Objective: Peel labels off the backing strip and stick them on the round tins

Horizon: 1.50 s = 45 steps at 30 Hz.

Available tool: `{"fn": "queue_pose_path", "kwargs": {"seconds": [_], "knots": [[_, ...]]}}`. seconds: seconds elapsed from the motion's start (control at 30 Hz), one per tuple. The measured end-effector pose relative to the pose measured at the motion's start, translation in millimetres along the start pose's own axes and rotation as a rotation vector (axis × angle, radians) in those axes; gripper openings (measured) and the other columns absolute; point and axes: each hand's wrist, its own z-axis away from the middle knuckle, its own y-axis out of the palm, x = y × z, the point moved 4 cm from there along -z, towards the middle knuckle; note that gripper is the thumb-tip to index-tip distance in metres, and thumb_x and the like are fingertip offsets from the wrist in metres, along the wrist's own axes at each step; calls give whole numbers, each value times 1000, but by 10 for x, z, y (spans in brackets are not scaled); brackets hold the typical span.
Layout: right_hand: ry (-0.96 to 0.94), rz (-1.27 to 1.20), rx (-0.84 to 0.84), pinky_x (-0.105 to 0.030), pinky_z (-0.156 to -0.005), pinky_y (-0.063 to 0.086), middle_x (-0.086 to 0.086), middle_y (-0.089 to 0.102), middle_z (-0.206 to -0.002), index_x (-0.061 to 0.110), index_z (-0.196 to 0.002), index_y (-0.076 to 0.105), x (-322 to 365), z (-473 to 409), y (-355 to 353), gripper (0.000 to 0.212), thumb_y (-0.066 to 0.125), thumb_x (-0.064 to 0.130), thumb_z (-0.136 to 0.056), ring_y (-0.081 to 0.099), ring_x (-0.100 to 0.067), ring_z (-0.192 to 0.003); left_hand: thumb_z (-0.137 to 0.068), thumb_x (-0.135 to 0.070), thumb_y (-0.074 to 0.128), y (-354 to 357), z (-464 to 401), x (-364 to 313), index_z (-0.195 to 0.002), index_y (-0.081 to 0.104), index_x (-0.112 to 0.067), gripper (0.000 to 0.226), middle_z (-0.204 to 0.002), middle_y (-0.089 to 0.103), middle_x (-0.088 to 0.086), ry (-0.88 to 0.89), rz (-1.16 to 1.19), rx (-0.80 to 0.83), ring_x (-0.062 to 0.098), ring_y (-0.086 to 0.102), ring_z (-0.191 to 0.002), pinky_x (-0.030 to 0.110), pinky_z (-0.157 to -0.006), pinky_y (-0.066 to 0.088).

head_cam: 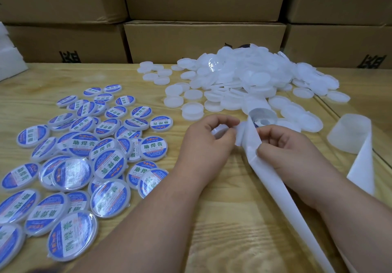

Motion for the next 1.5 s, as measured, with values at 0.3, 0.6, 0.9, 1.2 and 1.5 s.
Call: {"fn": "queue_pose_path", "kwargs": {"seconds": [0.3, 0.6, 0.9, 1.2, 1.5], "knots": [[-132, -1, -198, -10, -44, 36, 17, 50, -56, 31, -103, 65, 5, -7, -18, 23, 64, 11, -91, 43, 0, -46, -75, -22, 60, -149, 0, -27, -82, 77, -35, 22, -70, 68, -16, -111, 278, -185, 6, 56, -57, 18, -53, 48], [-432, 118, -342, -8, -55, 39, 9, 61, -82, 39, -95, 69, 206, 99, -1, 29, 73, 10, -88, 52, -7, -58, -79, -28, 63, -51, 29, -82, -79, 80, -32, 17, -77, 74, -9, -61, 307, 33, 12, 71, -75, 24, -64, 49], [-397, 67, -383, -7, -53, 39, 12, 66, -76, 30, -82, 71, 197, 102, -29, 18, 75, 13, -88, 52, -4, -55, -83, -29, 55, -25, 26, -90, -82, 78, -23, 24, -74, 72, 2, -54, 321, 114, 17, 67, -70, 28, -62, 48], [-326, -78, -329, -12, -48, 40, 14, 61, -65, 29, -78, 70, 155, 70, -7, 21, 73, 11, -88, 47, -3, -49, -93, -14, 21, 9, 9, -61, -95, 58, -8, 38, -73, 68, 19, -195, 713, 220, 31, 64, -63, 30, -52, 41], [-360, -72, -349, -10, -52, 39, 16, 59, -71, 34, -93, 74, 177, 79, -1, 20, 75, 14, -89, 46, -3, -52, -94, -18, 24, 51, 20, -41, -74, 76, -14, 55, -70, 68, 18, -201, 648, 299, 31, 64, -59, 27, -48, 41]]}}
